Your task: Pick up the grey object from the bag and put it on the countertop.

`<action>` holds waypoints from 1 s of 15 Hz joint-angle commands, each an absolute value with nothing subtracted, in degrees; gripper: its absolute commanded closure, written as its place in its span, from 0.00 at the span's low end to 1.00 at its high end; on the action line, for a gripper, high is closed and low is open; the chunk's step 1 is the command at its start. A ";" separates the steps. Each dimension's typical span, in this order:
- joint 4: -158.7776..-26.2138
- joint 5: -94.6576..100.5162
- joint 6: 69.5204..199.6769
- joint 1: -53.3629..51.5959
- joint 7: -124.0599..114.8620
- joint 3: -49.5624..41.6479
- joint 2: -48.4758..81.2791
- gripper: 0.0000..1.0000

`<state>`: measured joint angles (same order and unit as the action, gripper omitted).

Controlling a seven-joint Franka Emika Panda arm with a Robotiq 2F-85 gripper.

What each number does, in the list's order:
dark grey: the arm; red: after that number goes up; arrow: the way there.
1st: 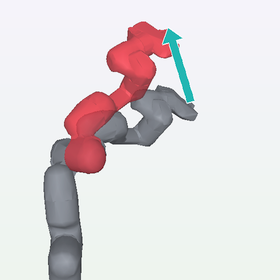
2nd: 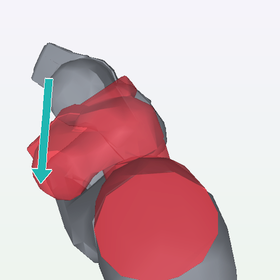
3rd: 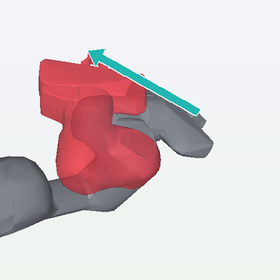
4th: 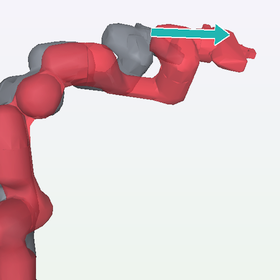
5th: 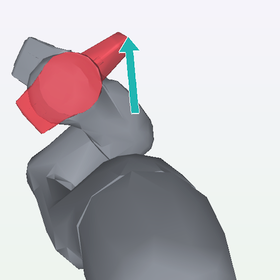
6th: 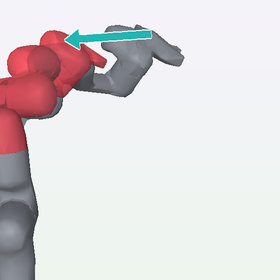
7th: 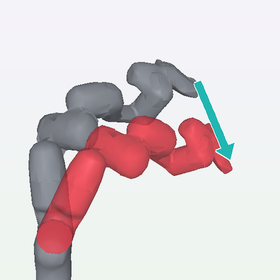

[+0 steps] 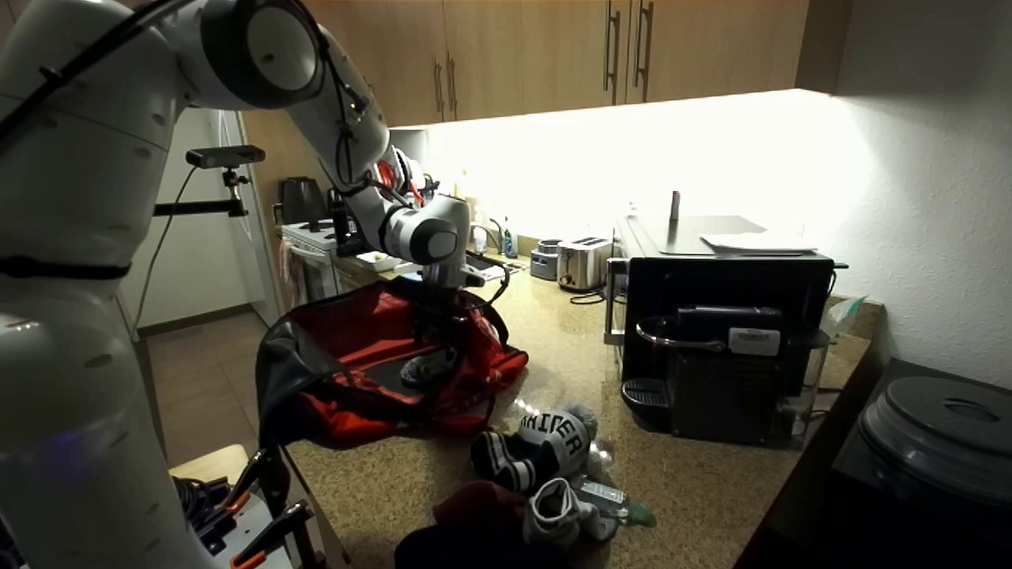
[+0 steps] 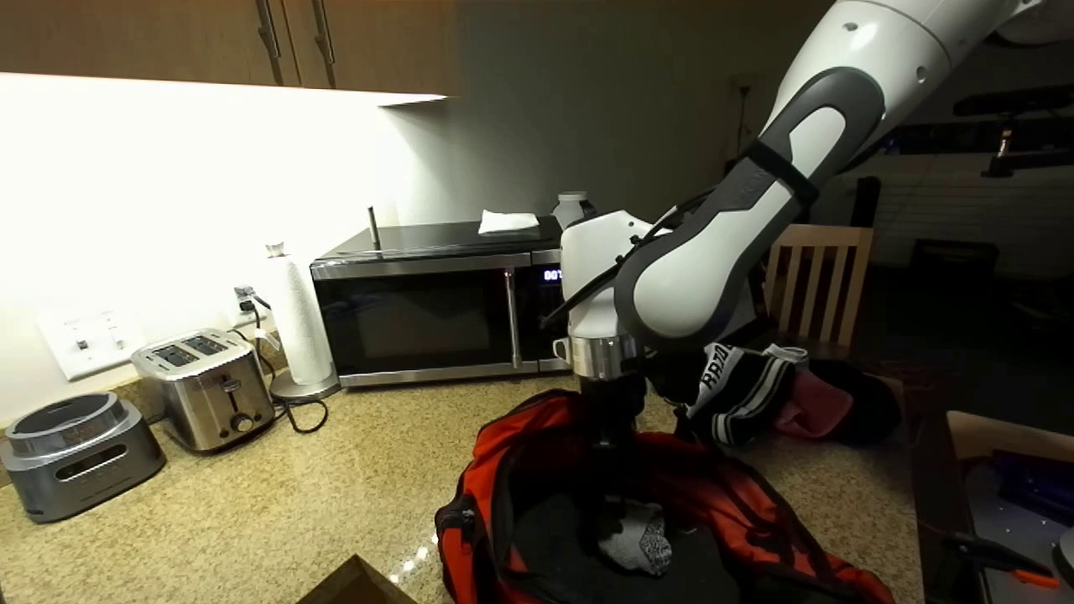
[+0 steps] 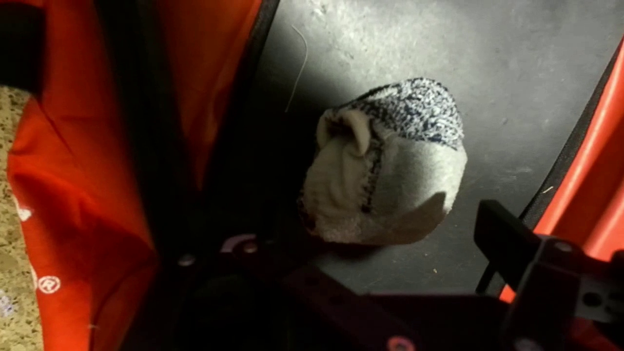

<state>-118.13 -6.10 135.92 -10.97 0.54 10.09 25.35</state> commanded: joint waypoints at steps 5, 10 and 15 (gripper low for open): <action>-118.24 -6.13 136.92 -10.41 1.09 10.22 28.53 0.00; -118.17 -6.01 136.89 -10.56 1.13 10.30 29.79 0.33; -118.51 -5.77 136.32 -10.60 0.20 9.83 29.03 0.65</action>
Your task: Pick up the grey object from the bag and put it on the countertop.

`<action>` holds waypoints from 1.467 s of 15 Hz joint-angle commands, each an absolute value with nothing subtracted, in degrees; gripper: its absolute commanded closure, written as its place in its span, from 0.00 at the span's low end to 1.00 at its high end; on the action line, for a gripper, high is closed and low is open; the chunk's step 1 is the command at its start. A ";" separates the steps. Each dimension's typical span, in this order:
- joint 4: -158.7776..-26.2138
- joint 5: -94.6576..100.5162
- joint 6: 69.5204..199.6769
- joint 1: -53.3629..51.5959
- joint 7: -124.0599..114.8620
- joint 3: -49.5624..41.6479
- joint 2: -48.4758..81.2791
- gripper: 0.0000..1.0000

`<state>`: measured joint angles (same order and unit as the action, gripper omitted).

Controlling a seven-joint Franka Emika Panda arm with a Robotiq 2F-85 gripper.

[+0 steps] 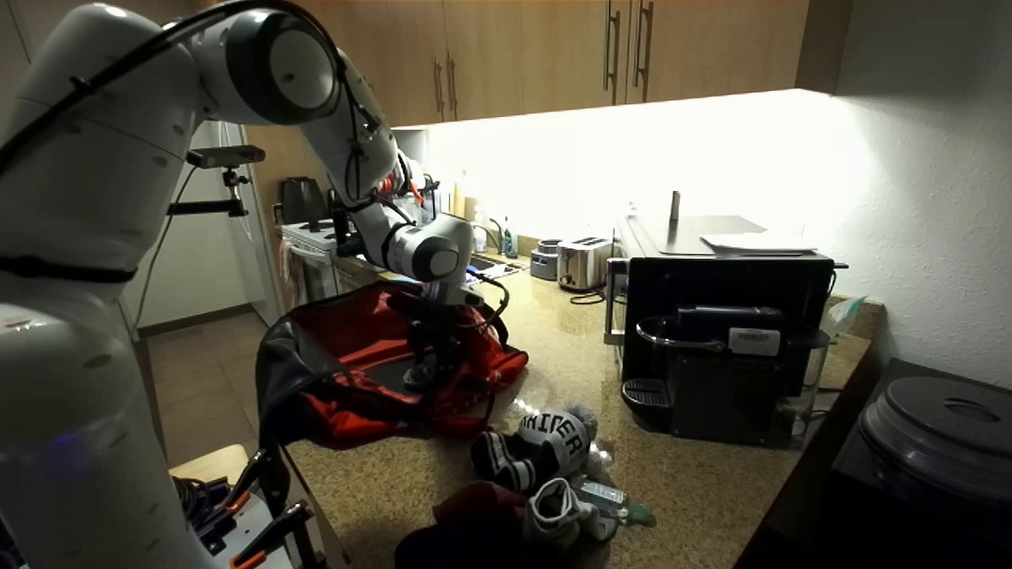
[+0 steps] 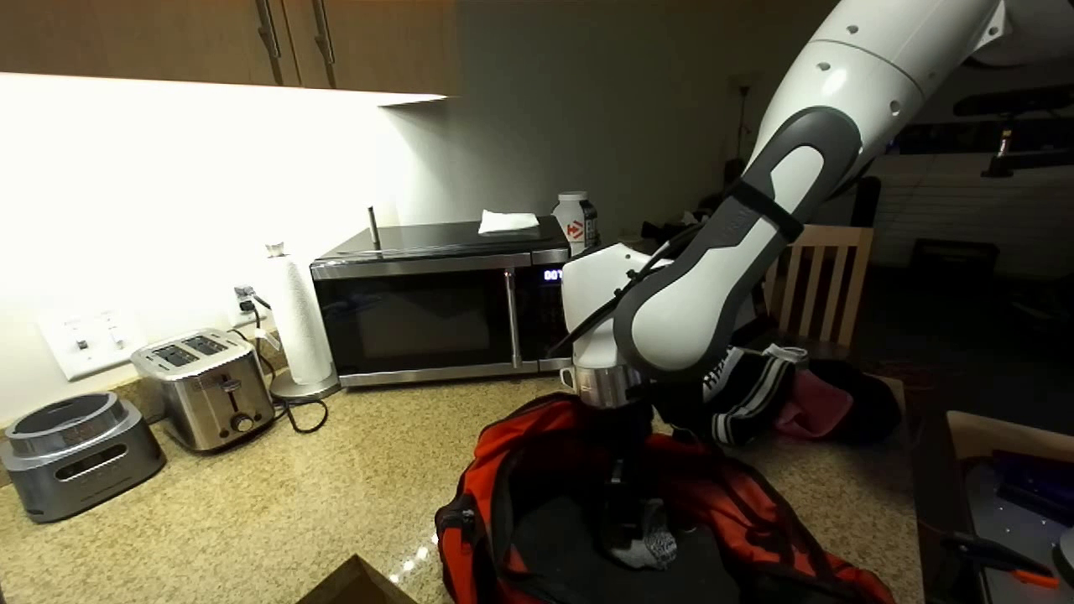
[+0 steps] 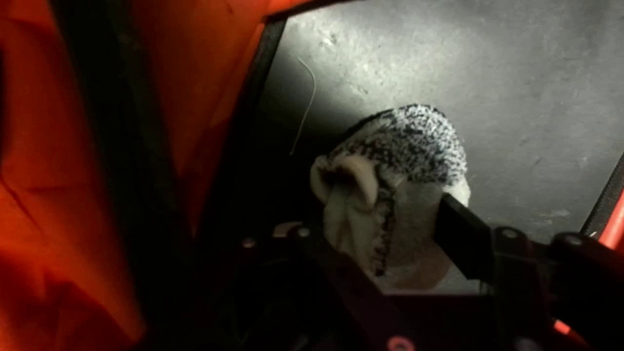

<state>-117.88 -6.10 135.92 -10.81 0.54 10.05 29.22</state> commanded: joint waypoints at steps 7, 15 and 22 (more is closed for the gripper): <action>-125.24 -4.91 132.98 -10.86 -3.60 8.09 18.58 0.92; -132.03 -2.77 121.17 -10.56 -8.73 7.76 1.40 0.93; -132.87 5.50 117.23 -7.74 -12.37 6.35 -7.75 0.93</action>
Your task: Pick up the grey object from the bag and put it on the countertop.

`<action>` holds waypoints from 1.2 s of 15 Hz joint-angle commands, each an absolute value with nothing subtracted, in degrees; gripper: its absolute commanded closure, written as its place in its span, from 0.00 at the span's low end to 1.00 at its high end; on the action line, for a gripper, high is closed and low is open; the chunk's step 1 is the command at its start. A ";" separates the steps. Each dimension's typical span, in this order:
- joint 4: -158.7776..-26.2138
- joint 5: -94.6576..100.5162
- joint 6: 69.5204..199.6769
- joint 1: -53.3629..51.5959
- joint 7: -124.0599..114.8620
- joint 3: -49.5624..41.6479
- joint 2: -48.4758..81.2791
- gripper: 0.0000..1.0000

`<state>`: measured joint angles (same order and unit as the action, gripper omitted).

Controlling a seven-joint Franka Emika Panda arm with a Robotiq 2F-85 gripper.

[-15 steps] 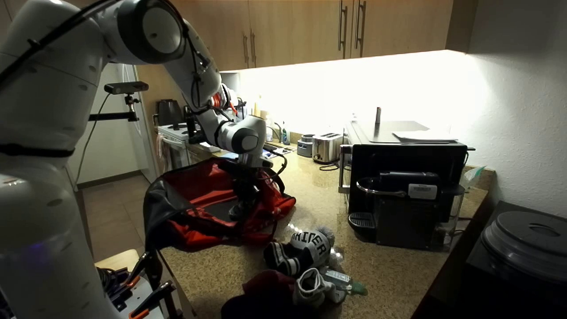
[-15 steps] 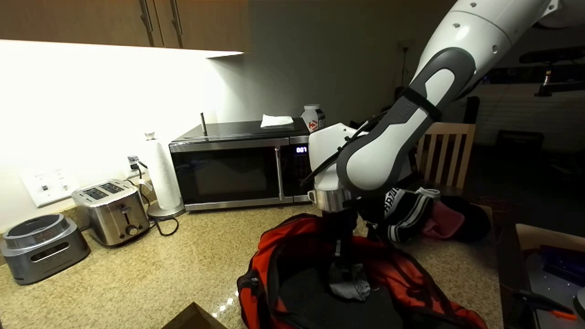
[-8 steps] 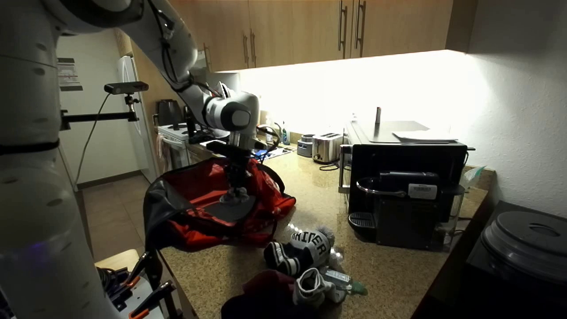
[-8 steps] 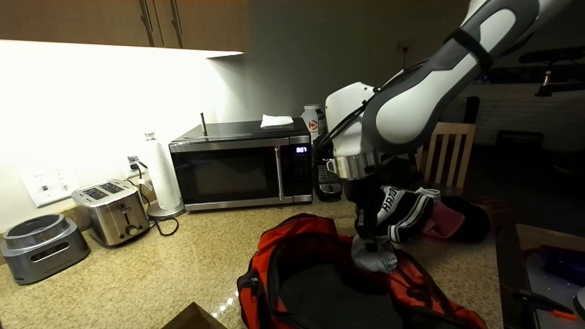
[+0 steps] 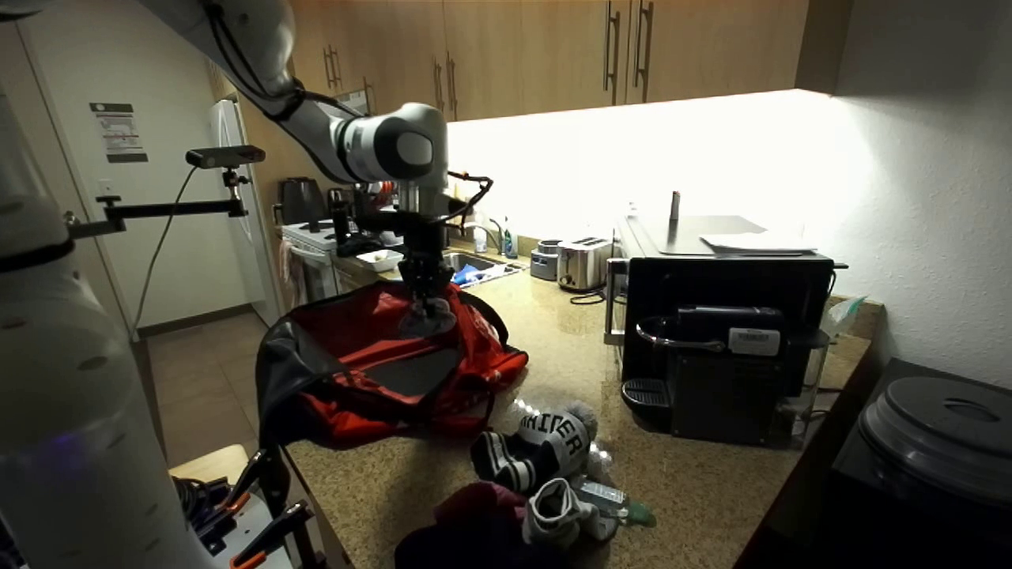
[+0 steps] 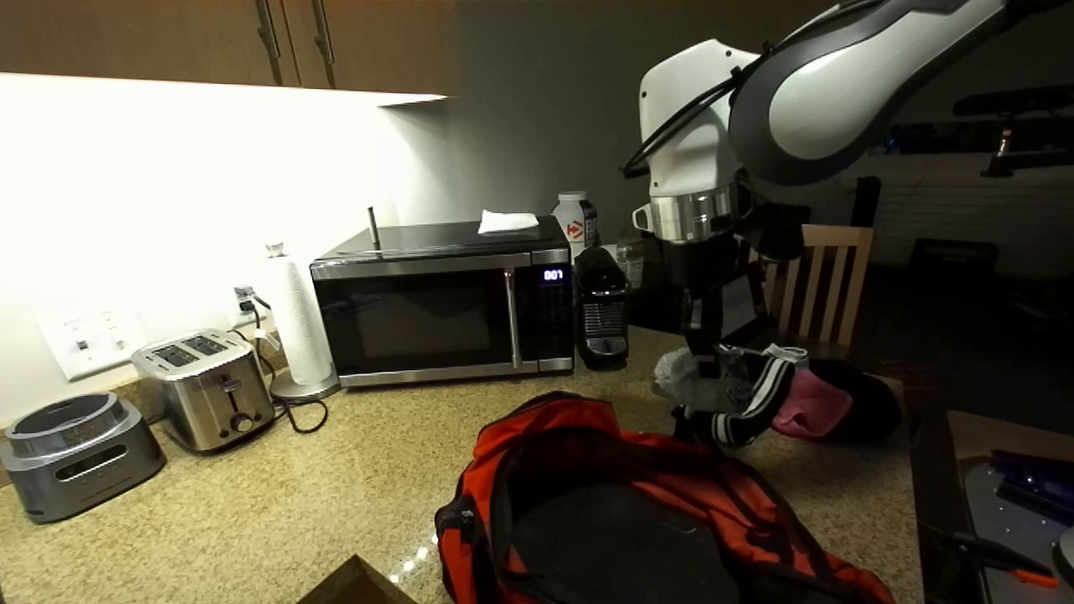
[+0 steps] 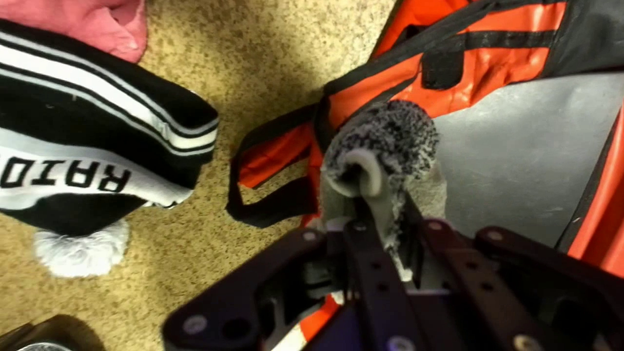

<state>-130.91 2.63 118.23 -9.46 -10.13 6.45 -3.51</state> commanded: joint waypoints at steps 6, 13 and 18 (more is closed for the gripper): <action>-132.28 6.59 117.73 -4.08 -14.67 4.63 -9.81 0.93; -133.52 6.12 118.36 0.36 -16.25 1.22 -12.13 0.93; -135.34 5.68 118.98 3.52 -17.67 -1.32 -13.57 0.93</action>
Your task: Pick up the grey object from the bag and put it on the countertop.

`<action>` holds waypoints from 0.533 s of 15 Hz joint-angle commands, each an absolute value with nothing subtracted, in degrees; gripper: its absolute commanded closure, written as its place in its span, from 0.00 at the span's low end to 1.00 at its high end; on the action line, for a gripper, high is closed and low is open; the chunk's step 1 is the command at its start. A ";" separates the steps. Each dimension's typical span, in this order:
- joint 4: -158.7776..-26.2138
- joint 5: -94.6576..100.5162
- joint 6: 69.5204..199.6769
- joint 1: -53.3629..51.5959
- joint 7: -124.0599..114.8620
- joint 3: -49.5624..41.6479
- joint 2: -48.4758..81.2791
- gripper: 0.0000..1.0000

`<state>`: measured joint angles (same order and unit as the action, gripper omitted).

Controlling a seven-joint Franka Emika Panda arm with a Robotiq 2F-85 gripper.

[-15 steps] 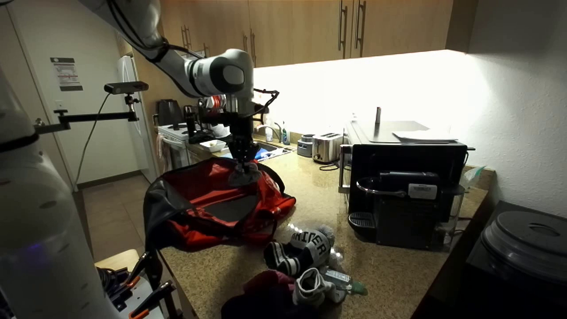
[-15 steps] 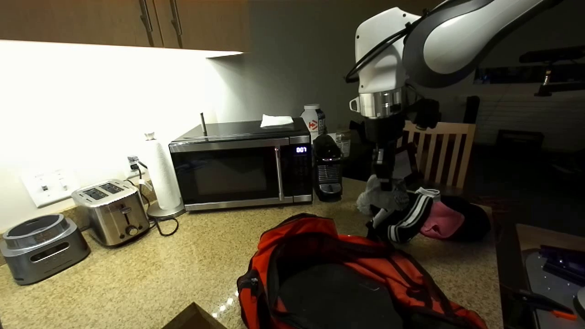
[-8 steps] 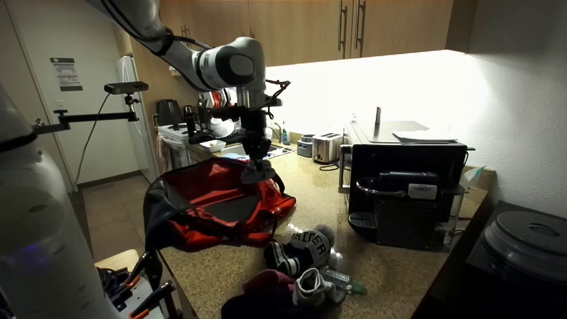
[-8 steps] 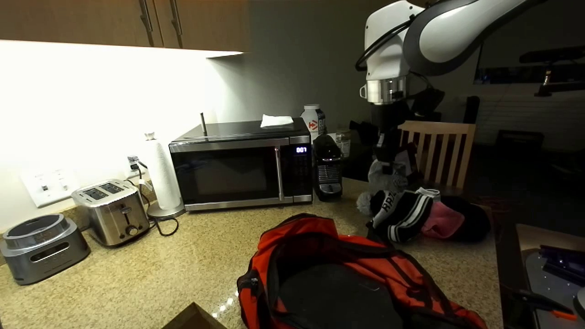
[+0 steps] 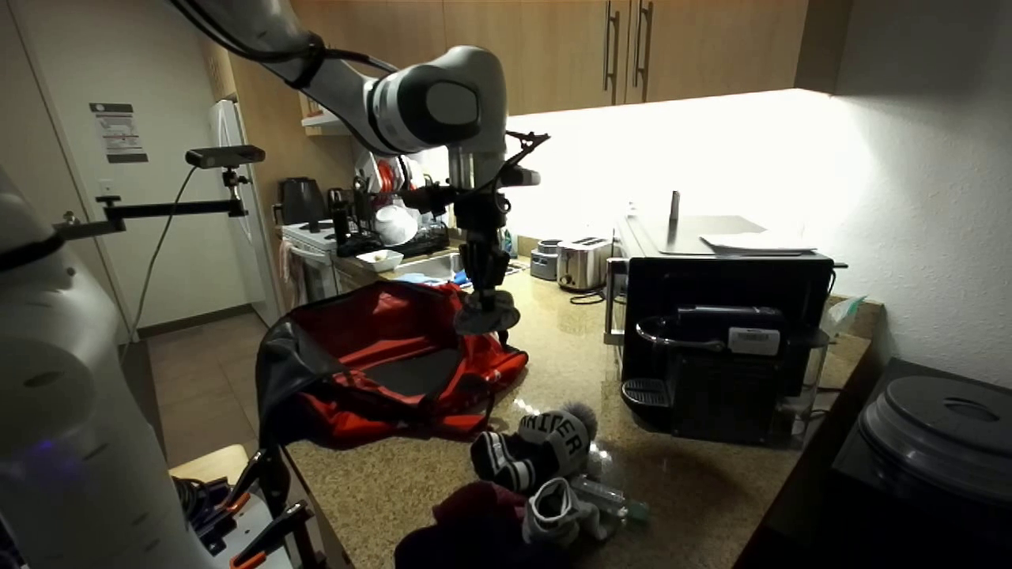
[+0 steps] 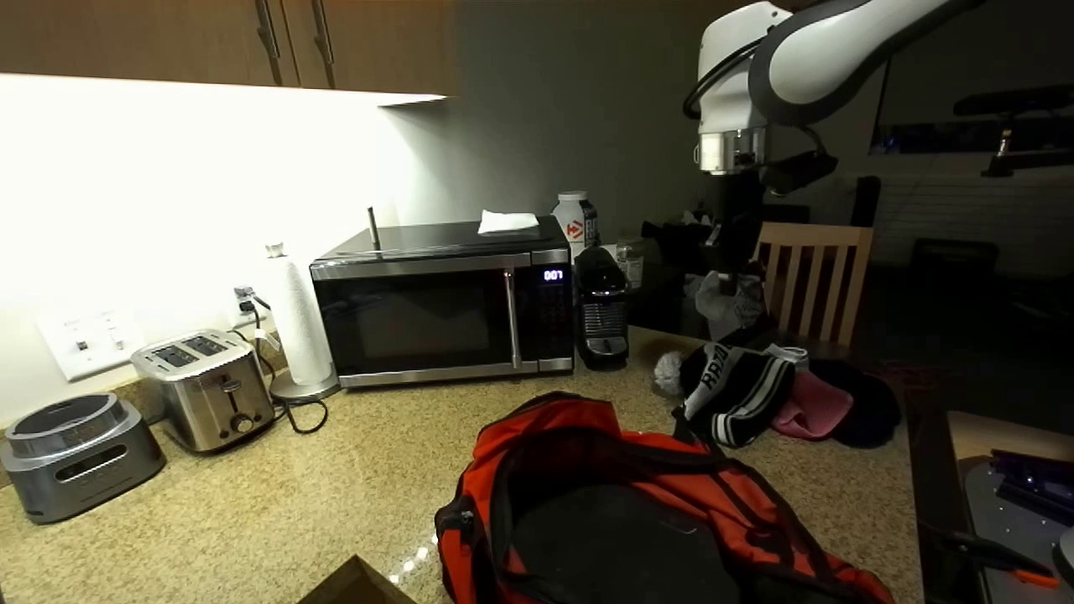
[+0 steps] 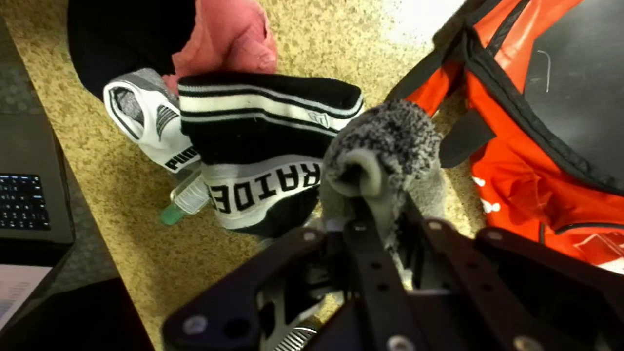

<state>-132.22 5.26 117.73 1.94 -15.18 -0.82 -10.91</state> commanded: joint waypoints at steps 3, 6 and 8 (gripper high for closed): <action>-136.54 6.15 119.43 4.83 -18.51 -2.09 -13.85 0.93; -137.91 6.44 121.01 5.59 -18.12 -2.54 -13.46 0.93; -138.83 6.58 122.32 5.93 -17.98 -2.67 -13.04 0.93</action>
<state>-136.09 5.26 119.40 5.19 -16.57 -2.89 -12.07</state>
